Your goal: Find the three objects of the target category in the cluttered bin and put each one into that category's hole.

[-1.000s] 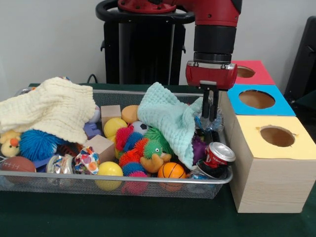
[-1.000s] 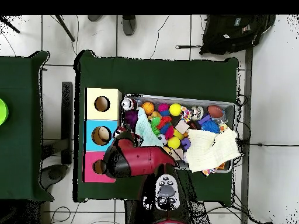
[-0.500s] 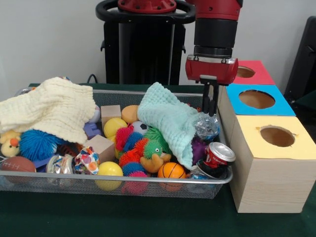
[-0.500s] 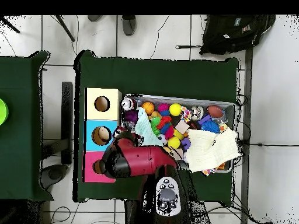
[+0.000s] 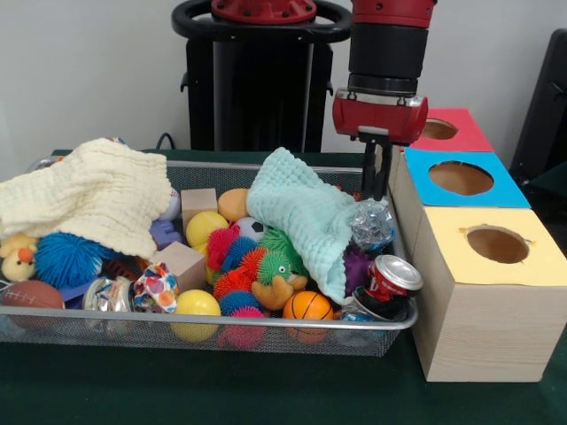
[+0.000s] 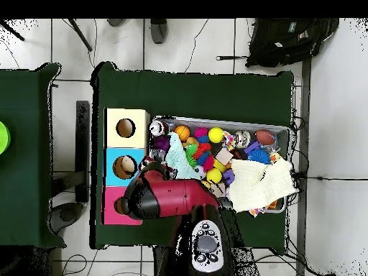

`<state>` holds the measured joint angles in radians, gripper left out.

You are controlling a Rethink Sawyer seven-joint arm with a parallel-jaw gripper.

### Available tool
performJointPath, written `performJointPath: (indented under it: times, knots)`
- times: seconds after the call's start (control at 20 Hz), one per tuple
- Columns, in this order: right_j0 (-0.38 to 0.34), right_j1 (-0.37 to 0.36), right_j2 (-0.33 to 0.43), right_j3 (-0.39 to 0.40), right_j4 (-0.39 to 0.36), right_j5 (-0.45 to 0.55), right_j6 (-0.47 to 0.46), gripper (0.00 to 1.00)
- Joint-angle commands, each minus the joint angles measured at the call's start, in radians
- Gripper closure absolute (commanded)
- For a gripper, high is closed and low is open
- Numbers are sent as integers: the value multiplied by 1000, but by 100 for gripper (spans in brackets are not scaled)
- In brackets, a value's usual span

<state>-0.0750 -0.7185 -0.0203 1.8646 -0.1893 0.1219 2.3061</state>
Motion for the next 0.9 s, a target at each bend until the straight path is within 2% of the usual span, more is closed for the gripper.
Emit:
performJointPath:
  times: [0.05,0.15,0.35,0.4,0.55,0.65,0.9]
  knots:
    - [-2,-18,53,-25,34,135,56,100]
    - [-9,-34,64,-22,28,149,40,100]
    - [-19,-20,79,-6,15,96,48,100]
    - [-7,-17,67,-2,16,71,66,0]
    - [19,-15,38,-5,18,60,85,0]
    - [5,0,57,1,16,9,94,0]
    - [16,34,35,-27,6,0,89,0]
